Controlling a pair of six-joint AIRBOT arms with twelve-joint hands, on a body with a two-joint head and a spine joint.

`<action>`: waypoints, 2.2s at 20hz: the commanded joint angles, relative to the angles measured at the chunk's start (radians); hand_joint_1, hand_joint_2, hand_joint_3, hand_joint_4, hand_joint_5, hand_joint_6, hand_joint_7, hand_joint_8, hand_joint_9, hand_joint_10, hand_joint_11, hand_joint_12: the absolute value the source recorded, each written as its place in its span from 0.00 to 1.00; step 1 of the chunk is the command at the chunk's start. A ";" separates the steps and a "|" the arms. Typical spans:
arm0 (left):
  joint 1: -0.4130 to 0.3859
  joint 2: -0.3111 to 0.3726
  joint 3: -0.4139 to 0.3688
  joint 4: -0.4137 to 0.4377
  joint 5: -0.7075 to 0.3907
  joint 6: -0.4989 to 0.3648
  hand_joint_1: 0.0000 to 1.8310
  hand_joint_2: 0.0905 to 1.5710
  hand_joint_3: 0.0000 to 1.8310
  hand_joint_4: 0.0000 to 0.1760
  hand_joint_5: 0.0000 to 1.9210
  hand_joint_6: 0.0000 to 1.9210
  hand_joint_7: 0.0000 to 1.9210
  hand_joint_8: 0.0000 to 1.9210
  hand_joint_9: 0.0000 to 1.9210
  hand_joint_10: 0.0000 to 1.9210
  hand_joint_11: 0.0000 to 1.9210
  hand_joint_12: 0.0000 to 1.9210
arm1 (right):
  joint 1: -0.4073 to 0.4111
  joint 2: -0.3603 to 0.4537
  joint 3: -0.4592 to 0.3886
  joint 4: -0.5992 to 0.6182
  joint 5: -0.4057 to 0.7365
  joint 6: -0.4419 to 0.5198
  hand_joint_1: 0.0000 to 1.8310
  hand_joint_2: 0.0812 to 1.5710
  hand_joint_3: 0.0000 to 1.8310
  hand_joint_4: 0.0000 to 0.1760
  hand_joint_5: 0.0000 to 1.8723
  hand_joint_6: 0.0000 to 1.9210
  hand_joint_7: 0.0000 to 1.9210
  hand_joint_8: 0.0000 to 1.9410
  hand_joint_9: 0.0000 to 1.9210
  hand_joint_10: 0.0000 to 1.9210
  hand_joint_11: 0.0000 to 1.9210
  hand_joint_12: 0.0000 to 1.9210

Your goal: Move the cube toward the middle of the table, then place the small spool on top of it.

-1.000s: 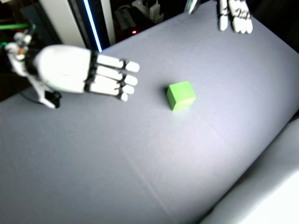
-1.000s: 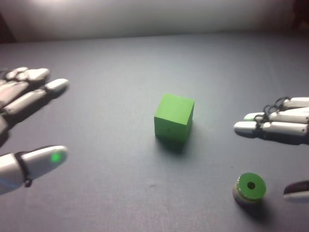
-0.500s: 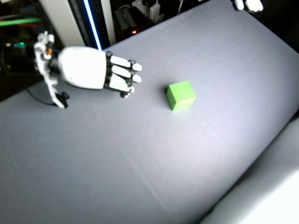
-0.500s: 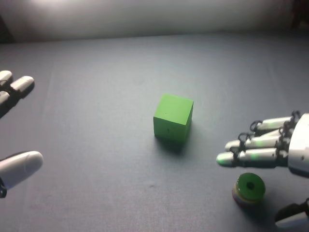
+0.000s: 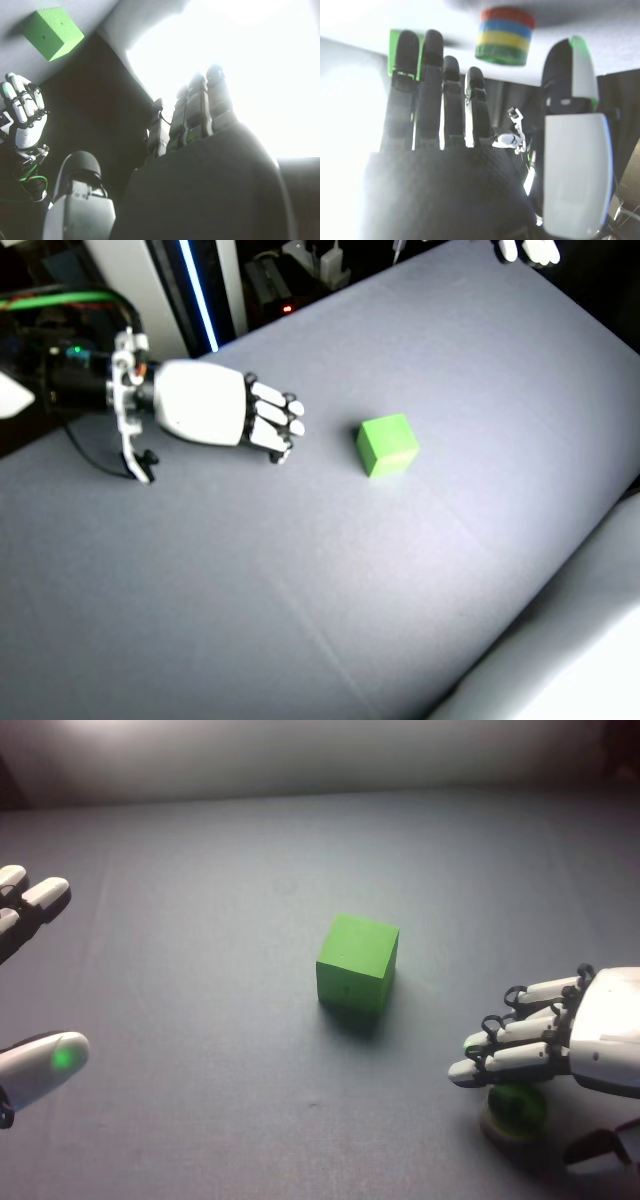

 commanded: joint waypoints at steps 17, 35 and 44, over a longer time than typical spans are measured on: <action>-0.003 -0.025 0.022 -0.018 -0.121 -0.024 0.02 0.73 0.00 0.65 0.02 0.00 0.00 0.00 0.00 0.00 0.00 0.00 | 0.033 -0.027 0.019 -0.004 0.076 0.003 0.54 0.62 0.00 0.14 0.29 0.00 0.29 0.00 0.44 0.02 0.31 0.57; -0.003 -0.029 0.021 -0.018 -0.122 -0.032 0.00 0.73 0.00 0.73 0.02 0.00 0.00 0.00 0.00 0.00 0.00 0.00 | 0.050 -0.023 0.025 0.019 0.075 0.003 0.68 0.70 0.00 0.00 0.54 0.39 0.48 0.67 0.41 0.77 0.43 0.92; -0.001 -0.033 0.021 -0.018 -0.123 -0.037 0.02 0.72 0.00 0.66 0.03 0.00 0.00 0.00 0.00 0.00 0.00 0.00 | 0.050 0.071 -0.037 -0.032 0.090 0.003 0.54 0.59 0.00 0.35 0.28 0.00 0.27 0.00 0.32 0.04 0.13 0.57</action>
